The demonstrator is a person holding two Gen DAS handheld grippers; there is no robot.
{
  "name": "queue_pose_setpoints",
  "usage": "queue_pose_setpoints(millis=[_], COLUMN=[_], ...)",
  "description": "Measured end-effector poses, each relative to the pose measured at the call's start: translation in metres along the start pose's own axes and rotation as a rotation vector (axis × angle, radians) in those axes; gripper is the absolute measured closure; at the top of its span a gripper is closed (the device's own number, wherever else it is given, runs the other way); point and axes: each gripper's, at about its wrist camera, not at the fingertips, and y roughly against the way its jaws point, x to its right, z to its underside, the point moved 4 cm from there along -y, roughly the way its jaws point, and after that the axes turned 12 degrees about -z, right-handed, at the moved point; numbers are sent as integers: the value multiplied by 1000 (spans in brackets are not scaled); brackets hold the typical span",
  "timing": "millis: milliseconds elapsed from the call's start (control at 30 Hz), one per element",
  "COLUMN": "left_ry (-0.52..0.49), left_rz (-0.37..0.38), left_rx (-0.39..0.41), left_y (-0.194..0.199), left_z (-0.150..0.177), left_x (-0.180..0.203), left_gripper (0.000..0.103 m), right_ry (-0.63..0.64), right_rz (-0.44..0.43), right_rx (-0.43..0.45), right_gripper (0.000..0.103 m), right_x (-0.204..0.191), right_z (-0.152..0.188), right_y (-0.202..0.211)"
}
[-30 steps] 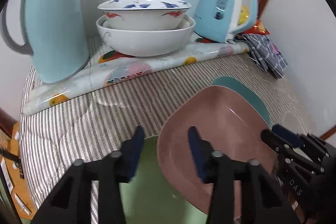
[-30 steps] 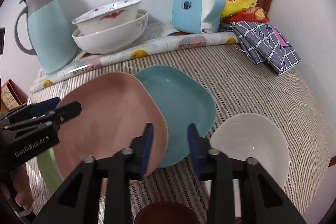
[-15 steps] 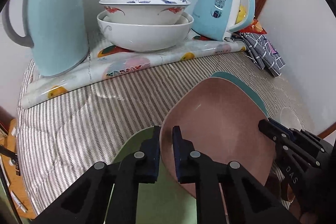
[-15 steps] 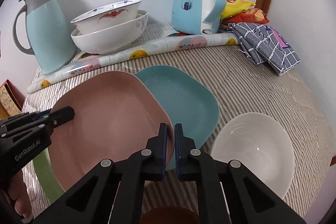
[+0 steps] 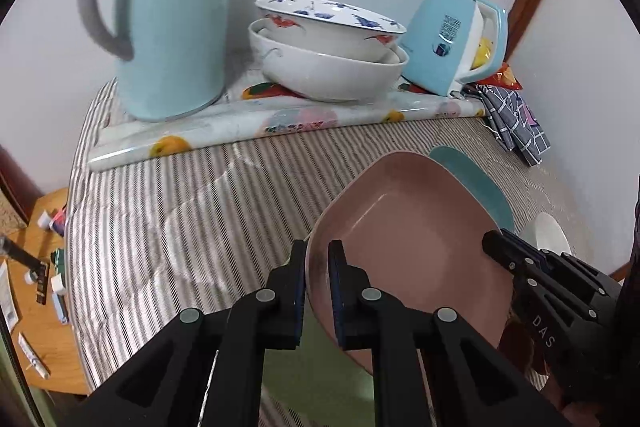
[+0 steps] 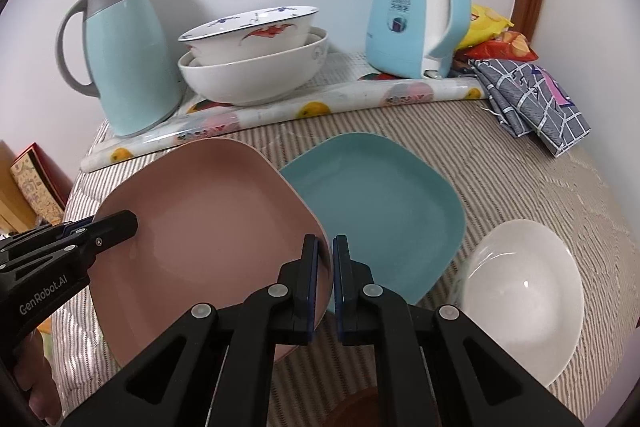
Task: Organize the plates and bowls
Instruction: 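Lift the pink plate with the left tool and lower it onto the green plate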
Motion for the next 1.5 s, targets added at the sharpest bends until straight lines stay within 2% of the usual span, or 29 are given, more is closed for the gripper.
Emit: queue_pose_setpoints(millis=[867, 1300, 1500], left_ry=[63, 76, 79], left_rz=[-27, -11, -9], left_rx=[-20, -39, -44], left_y=[6, 2, 5], left_z=[37, 46, 48], left_x=[-35, -37, -38], left_gripper=[92, 92, 92], right_ry=[32, 43, 40], right_rz=[-35, -4, 10], right_rx=[-24, -33, -42], right_gripper=[94, 93, 89], right_x=[-30, -32, -29], right_z=[18, 21, 21], right_y=[-12, -20, -21])
